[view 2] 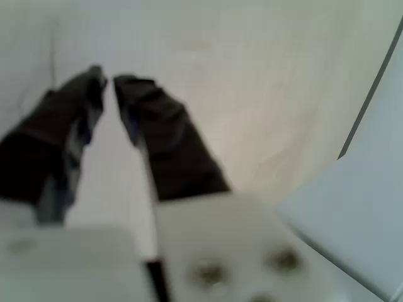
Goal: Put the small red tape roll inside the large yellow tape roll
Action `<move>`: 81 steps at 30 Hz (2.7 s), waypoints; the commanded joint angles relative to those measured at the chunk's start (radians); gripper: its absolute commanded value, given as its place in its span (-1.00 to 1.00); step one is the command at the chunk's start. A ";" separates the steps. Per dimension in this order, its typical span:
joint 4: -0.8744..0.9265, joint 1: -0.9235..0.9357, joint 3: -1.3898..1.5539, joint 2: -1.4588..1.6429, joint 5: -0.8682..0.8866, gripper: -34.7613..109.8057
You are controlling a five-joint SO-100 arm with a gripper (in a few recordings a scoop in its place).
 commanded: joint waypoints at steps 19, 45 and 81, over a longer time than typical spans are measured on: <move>0.166 -0.133 -0.345 -0.209 -0.003 -0.52; 0.092 0.652 -0.810 -1.035 -0.273 -0.31; 0.069 1.183 -0.663 -1.097 -0.759 -0.23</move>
